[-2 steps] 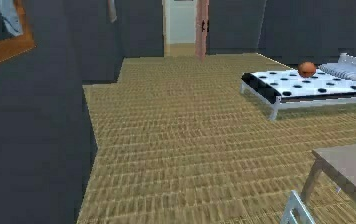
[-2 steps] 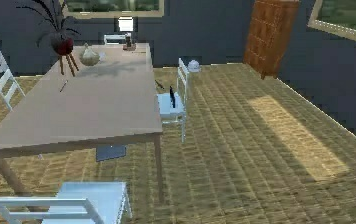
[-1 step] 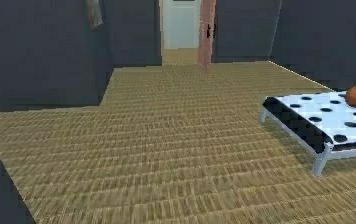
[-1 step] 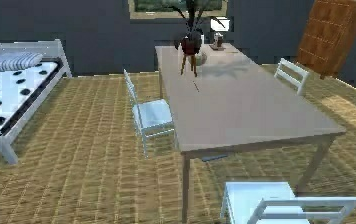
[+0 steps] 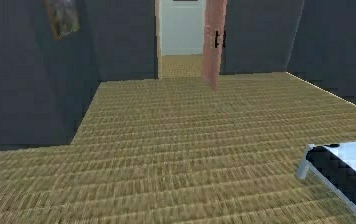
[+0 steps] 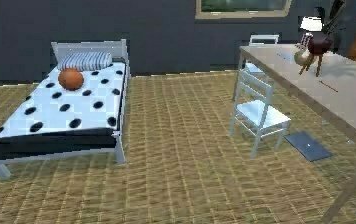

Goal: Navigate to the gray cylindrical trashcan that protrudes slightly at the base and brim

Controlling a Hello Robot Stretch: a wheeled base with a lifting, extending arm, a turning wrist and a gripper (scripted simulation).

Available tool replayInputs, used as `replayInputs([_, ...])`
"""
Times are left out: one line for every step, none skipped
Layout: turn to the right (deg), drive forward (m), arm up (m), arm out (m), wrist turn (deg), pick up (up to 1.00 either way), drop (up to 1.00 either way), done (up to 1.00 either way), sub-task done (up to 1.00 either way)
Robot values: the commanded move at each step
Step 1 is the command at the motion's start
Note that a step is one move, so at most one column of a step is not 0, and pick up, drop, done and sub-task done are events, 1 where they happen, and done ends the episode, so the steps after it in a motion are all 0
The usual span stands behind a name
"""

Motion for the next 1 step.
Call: replayInputs([0.0, 1.0, 0.0, 0.0, 0.0, 0.0, 0.0, 0.0, 0.0])
